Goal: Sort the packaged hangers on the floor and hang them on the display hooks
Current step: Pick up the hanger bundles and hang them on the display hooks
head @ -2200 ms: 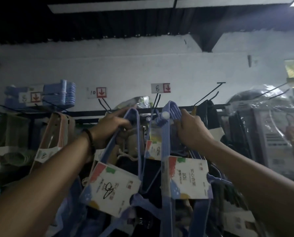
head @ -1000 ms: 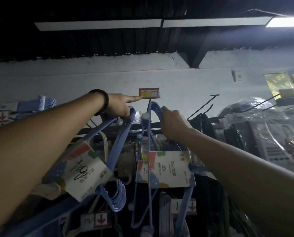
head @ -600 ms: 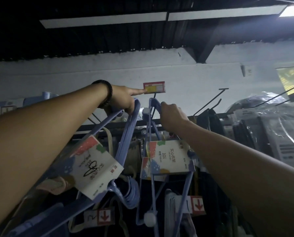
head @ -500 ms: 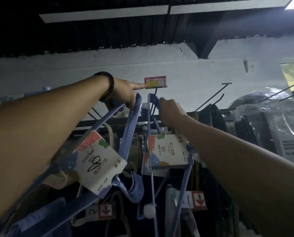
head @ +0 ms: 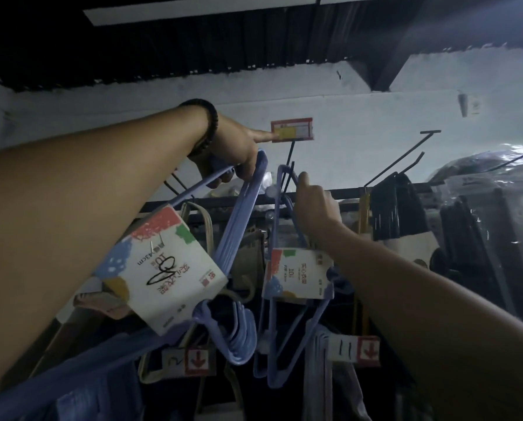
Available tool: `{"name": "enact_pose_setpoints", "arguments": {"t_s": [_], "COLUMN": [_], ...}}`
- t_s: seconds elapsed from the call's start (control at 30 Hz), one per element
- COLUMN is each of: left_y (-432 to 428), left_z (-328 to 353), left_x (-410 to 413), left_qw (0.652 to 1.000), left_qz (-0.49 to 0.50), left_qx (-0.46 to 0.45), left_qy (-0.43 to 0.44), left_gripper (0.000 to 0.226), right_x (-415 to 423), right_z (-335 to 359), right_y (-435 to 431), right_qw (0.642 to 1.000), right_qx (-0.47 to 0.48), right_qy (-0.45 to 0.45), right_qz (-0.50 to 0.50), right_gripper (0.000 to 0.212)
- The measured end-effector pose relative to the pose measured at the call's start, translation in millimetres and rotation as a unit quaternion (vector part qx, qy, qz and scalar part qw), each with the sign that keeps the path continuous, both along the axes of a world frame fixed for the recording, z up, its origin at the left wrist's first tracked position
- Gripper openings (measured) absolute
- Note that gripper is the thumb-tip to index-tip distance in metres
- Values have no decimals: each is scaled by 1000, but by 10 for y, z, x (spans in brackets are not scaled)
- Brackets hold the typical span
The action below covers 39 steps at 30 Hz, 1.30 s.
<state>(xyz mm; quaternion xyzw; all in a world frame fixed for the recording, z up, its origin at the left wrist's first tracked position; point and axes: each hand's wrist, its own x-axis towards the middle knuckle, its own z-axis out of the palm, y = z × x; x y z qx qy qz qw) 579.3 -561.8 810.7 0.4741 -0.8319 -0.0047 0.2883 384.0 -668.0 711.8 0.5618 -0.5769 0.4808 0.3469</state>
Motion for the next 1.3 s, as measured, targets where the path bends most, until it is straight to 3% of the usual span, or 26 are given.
{"name": "enact_pose_setpoints", "arguments": {"t_s": [0.17, 0.33, 0.43, 0.53, 0.63, 0.67, 0.77, 0.9, 1.03, 1.07, 1.17, 1.23, 1.3], "left_y": [-42, -111, -144, -165, -205, -200, -181, -80, 40, 50, 30, 72, 70], "left_z": [-125, -214, -273, -327, -367, -382, -369, -349, -309, -300, -230, -221, -224], "left_x": [38, 18, -14, -44, -60, -63, -45, 0, 91, 128, 174, 167, 159], "left_qw": [999, 996, 993, 989, 985, 985, 985, 989, 993, 992, 993, 994, 993], "left_qz": [-29, -66, -90, -108, -119, -120, -120, -124, -94, -80, -85, -91, -106], "left_qx": [-5, -19, -24, -51, -77, -79, -72, -23, 50, 70, 47, 37, 39], "left_qy": [23, 58, 76, 82, 96, 97, 96, 73, 58, 63, 63, 49, 41], "left_gripper": [98, 99, 97, 94, 87, 85, 83, 85, 37, 42, 92, 97, 79], "right_x": [8, -24, -9, 92, 294, 354, 458, 594, 695, 713, 711, 658, 568], "right_z": [-211, -139, -126, -179, -292, -340, -442, -535, -528, -516, -466, -421, -387], "right_y": [-248, -154, 103, 480, 865, 949, 985, 938, 1055, 1092, 1222, 1324, 1426], "right_qw": [995, 986, 998, 991, 941, 934, 958, 952, 965, 967, 975, 982, 986], "right_qx": [77, 158, 56, -59, -25, -4, 60, 129, 119, 121, 127, 122, 116], "right_qy": [-57, -53, -29, -28, -95, -91, -27, -78, -88, -77, -39, -14, 6], "right_qz": [15, -17, 12, 118, 324, 346, 280, 267, 218, 212, 176, 141, 117], "right_gripper": [39, 46, 29, 20, 33, 33, 20, 11, 12, 11, 8, 12, 15]}}
